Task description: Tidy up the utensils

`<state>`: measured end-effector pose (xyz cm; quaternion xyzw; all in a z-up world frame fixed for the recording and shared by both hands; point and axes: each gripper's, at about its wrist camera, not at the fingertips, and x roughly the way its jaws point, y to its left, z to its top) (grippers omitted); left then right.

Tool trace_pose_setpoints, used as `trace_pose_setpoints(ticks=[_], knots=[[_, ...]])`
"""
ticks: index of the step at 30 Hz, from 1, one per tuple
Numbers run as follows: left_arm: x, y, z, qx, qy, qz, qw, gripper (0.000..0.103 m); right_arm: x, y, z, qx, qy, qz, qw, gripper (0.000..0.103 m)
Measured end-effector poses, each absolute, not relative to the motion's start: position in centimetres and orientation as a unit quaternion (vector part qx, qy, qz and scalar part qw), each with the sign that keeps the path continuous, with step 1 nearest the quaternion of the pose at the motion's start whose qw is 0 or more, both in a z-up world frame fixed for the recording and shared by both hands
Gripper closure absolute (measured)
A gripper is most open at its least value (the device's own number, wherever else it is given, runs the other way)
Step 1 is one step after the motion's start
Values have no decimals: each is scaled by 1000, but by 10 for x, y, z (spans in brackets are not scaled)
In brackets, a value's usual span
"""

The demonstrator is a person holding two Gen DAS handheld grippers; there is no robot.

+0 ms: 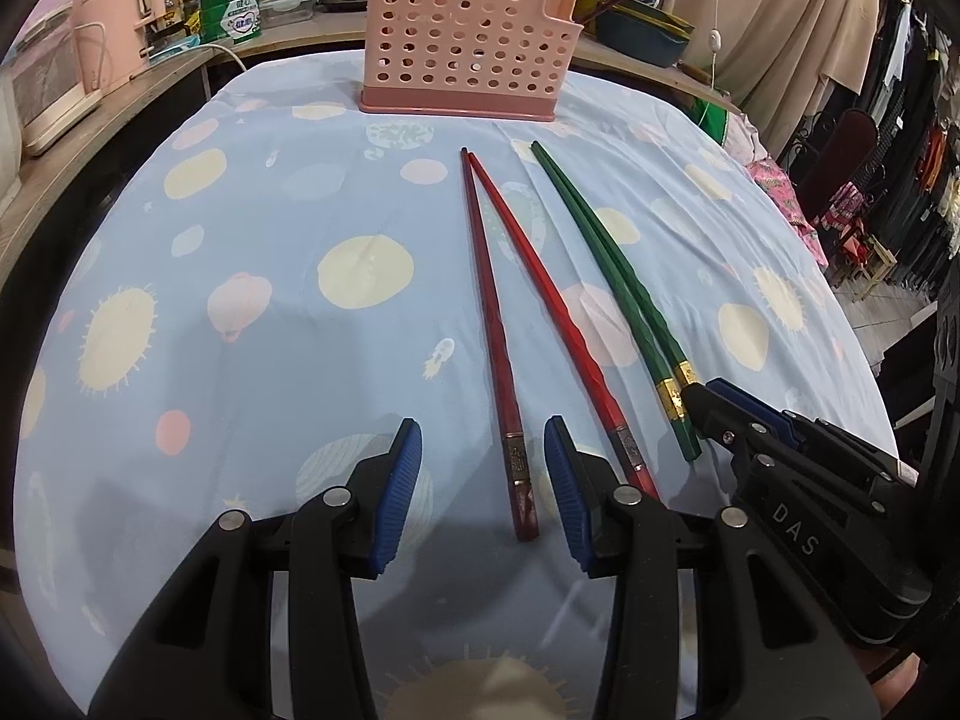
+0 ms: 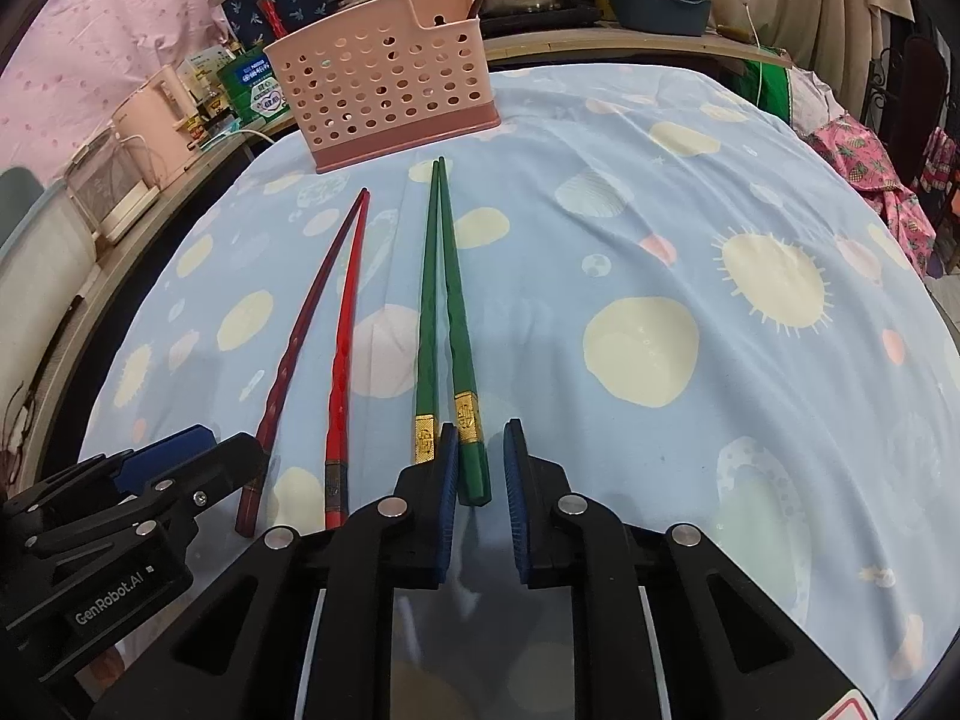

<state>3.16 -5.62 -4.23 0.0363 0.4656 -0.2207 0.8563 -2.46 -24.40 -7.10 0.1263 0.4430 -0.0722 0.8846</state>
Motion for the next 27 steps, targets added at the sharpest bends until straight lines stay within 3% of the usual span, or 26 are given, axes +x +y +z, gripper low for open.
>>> trace_pose_setpoints(ticks=[8,18,27], knots=[[28,-58,-46,42,466,-223,855,64,-26,-244,-71,128,441,-73,885,92],[26,-58,-47,34,471,-238,849,95,-27,-244,-71,129,440,-72,886,94],[25,-51,-40,24,469,-232,852,95,-34,-241,-62,133,432,-63,890,96]])
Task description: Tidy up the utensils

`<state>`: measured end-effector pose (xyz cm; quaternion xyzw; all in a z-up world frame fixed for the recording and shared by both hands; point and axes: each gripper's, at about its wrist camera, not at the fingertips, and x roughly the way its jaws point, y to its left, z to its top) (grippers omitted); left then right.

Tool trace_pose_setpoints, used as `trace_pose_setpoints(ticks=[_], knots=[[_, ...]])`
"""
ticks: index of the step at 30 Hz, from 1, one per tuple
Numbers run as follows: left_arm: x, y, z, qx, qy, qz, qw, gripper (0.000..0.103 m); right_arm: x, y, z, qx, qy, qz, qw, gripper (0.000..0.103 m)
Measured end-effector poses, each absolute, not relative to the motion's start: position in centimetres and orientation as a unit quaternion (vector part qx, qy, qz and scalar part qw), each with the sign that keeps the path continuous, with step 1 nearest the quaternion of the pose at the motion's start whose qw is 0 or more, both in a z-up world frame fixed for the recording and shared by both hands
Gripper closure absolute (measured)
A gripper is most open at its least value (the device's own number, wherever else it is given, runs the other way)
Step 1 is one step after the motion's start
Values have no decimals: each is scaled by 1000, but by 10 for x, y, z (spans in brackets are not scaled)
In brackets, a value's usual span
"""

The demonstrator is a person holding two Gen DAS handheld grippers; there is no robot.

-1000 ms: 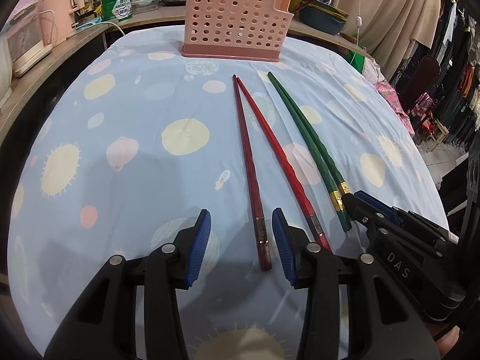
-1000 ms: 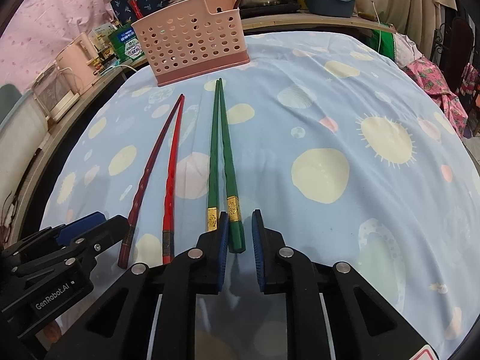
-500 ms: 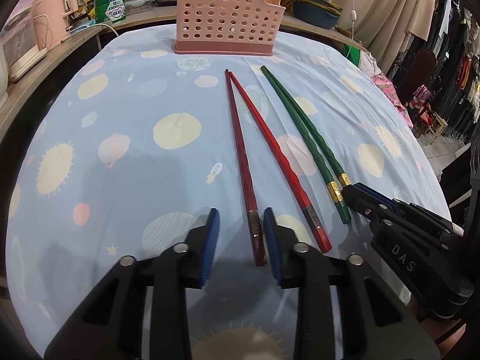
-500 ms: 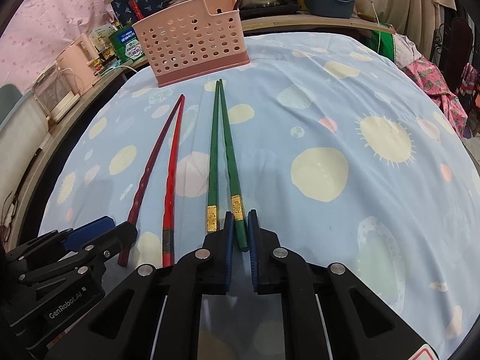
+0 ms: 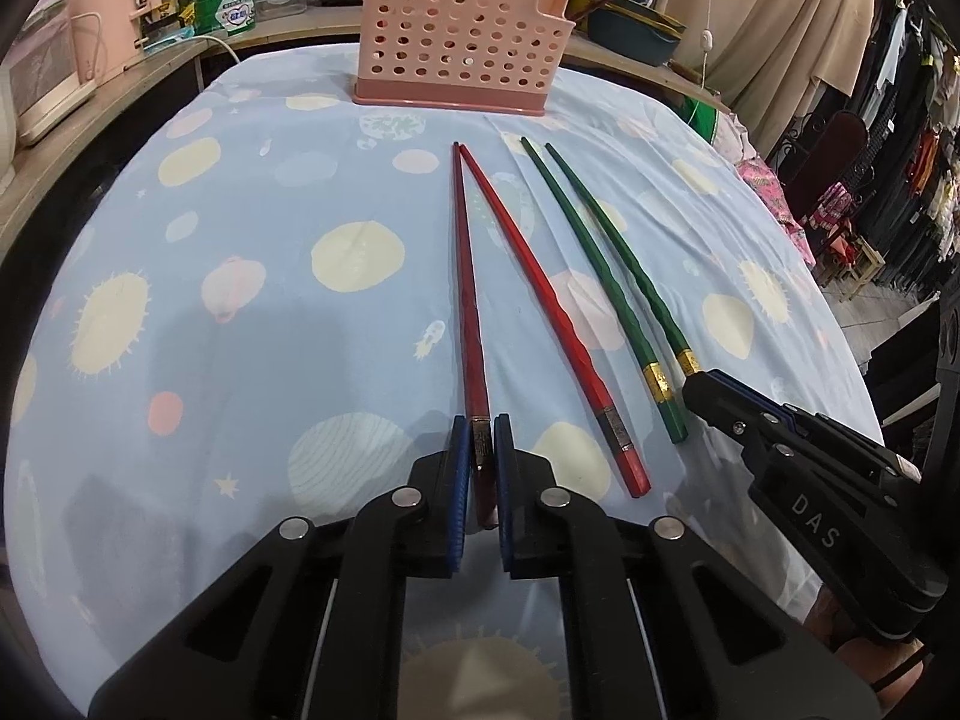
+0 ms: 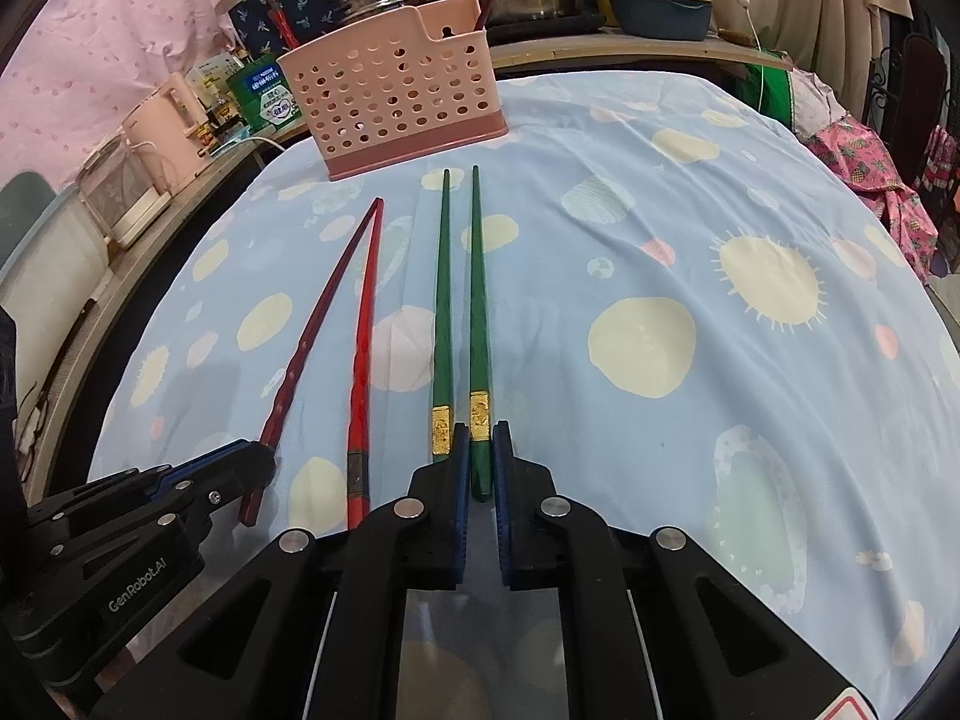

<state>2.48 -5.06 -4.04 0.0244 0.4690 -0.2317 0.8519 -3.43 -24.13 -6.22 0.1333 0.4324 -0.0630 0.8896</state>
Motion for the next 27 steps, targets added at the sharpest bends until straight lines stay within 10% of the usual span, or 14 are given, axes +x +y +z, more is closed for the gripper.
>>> trace_pose_setpoints(ticks=[27], knots=[[51,-22,85,-18,341,-218,914,97,-37,-268,59,162,294,-56,940,96]])
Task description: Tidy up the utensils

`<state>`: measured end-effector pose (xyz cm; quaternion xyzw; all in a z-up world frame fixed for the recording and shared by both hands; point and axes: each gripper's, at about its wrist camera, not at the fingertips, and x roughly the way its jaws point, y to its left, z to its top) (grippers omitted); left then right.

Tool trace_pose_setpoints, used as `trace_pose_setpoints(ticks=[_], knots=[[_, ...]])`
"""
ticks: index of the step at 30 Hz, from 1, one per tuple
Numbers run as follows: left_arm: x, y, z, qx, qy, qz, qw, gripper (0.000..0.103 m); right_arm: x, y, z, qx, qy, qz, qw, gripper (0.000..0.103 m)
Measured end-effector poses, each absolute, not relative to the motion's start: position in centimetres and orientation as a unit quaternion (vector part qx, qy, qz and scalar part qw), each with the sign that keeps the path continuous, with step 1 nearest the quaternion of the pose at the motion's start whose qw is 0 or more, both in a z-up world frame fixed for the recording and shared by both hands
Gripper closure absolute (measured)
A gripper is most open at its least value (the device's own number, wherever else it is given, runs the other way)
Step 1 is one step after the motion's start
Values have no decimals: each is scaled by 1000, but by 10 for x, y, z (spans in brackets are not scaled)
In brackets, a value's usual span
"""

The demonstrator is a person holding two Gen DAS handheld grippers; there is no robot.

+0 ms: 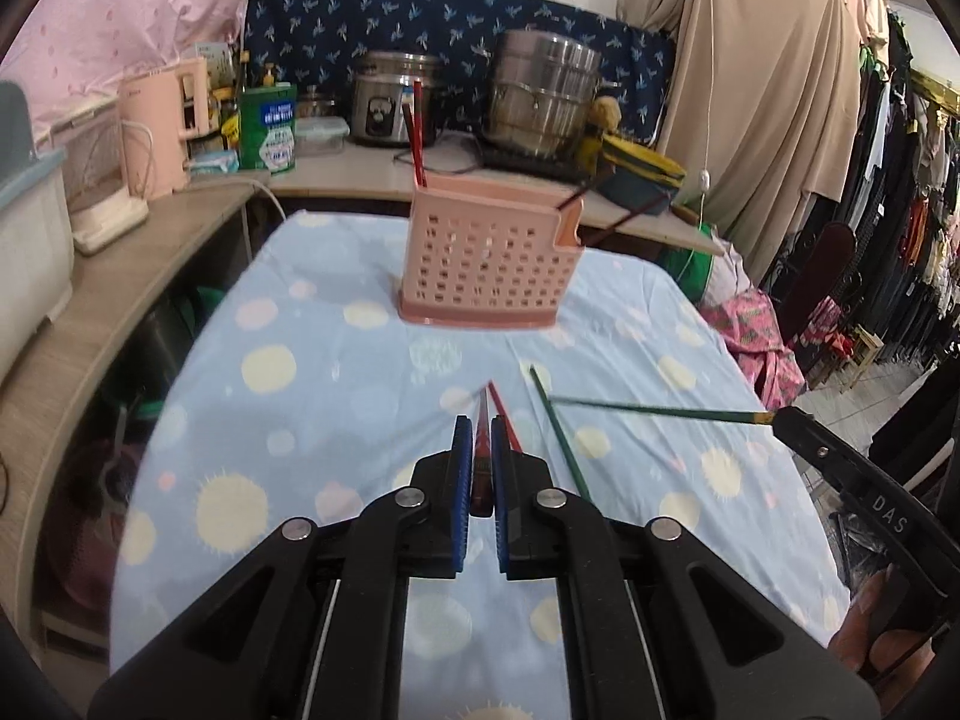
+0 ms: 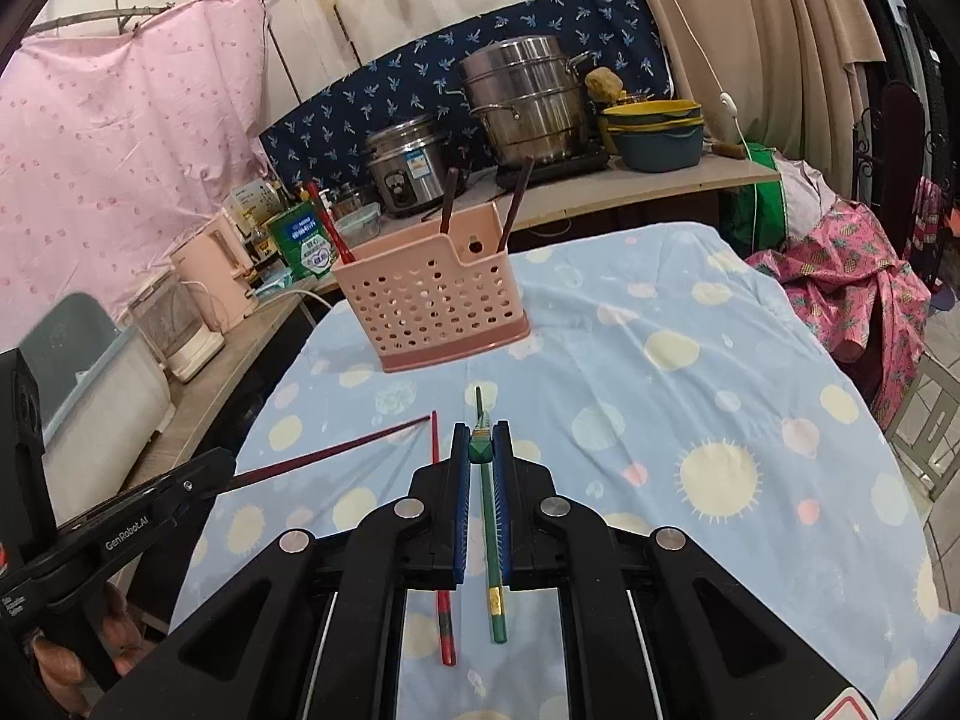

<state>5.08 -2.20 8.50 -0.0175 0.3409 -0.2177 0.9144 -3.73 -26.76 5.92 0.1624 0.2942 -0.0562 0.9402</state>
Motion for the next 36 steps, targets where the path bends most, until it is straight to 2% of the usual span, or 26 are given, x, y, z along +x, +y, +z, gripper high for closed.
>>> trace_pose_setpoints(ticks=[14,16,25,30,36], knots=[[78,-24,151,-28,265,-224,937,97,-23,-286,124,175,223,-53,957,96],[82,-25,158,-28,258,-226,939,103,-20,-286,131,179,215,-46,959,96],[98,-34,182,-29,230,-229,946,103,3,-286,150,180,194,-38,964,96],[106,-27,179,-37,235,-219,946,103,12,-287,154,181,192,-37,964,96],[111,1,131,-48,297,-187,935,103,6,-283,140,184,206,-36,960,96]])
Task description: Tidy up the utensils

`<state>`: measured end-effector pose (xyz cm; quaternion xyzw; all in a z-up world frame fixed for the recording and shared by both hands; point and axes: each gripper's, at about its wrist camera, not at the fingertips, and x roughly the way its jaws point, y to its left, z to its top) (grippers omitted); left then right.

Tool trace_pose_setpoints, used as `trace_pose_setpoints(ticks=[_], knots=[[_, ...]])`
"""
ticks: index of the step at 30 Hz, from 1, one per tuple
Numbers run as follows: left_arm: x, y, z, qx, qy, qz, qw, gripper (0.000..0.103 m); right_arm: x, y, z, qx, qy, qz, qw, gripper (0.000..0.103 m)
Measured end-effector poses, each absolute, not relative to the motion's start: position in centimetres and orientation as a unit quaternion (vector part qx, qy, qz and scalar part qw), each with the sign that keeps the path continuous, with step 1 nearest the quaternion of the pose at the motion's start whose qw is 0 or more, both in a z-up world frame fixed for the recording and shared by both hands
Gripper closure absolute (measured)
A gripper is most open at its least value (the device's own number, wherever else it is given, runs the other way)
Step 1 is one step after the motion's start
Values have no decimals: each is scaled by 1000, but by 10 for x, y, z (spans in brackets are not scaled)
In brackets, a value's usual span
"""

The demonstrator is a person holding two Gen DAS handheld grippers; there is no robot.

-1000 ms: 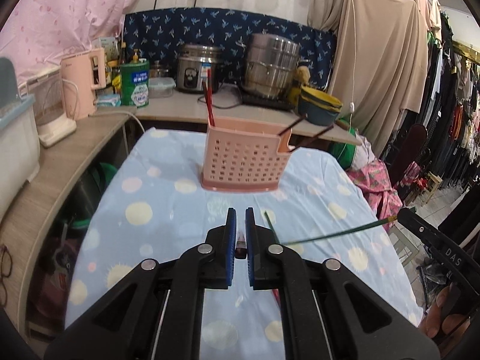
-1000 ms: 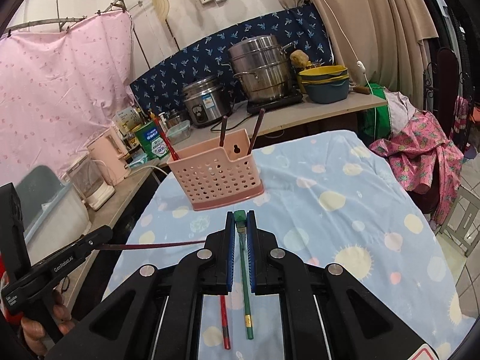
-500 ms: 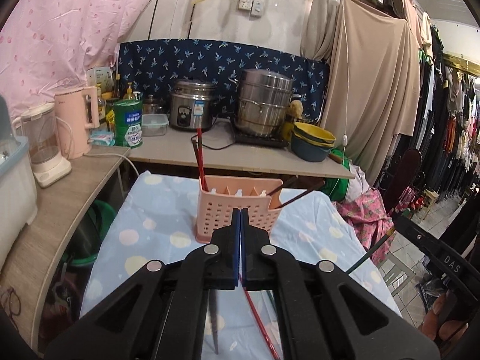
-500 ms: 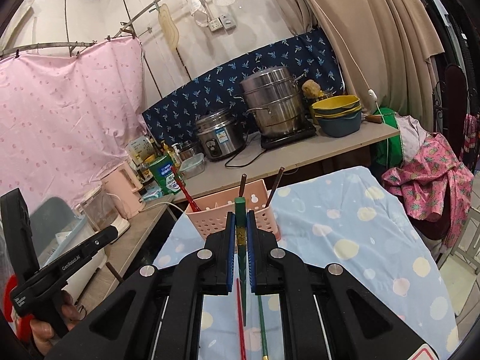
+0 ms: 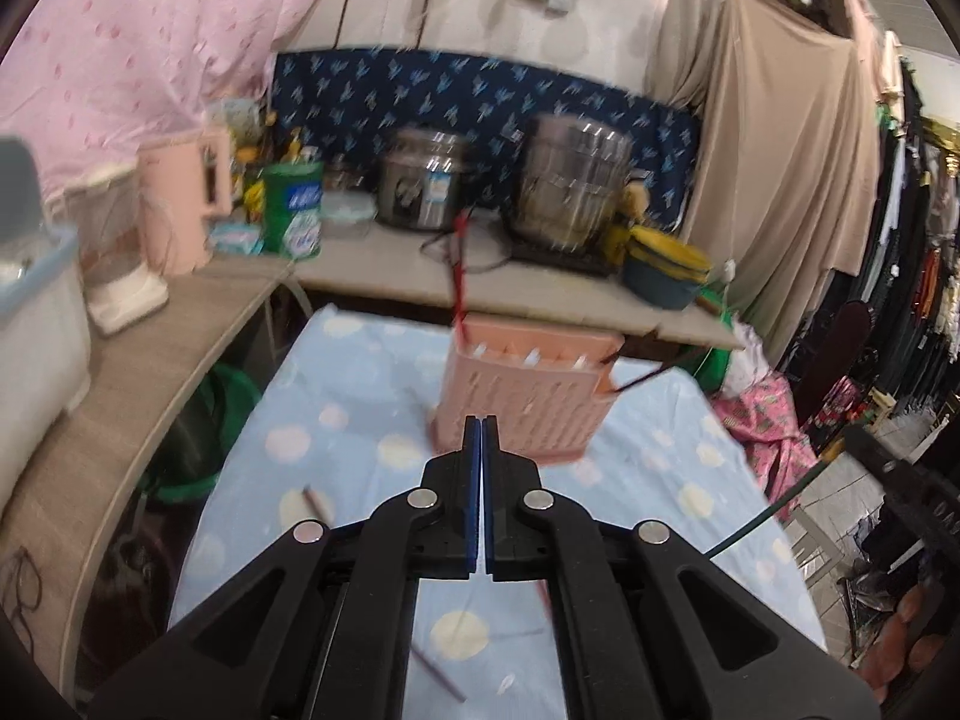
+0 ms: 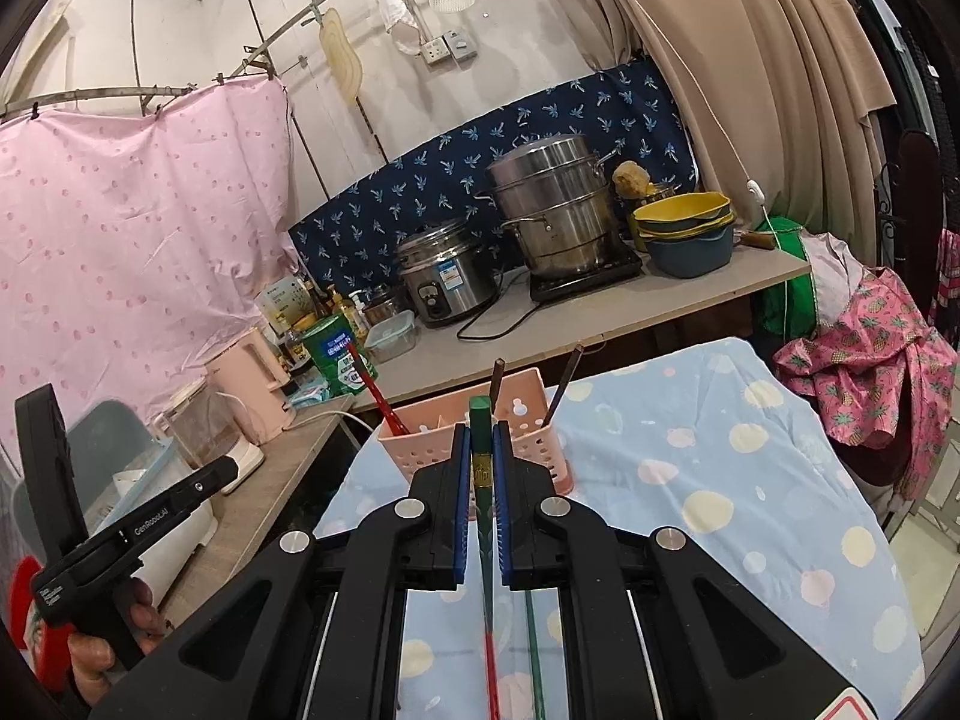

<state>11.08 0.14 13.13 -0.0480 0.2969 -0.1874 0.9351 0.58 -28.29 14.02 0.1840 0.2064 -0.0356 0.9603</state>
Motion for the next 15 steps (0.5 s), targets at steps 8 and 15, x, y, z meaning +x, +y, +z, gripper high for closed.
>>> trace_pose_setpoints(ticks=[8,15], knots=[[114,43,28,-54,425,-125,895,98,-16,-280,110,196,235,-46,951,96],[145,55,13,-70,436,-101,891,65,-20,-284,105,202,238,-57,948,96]])
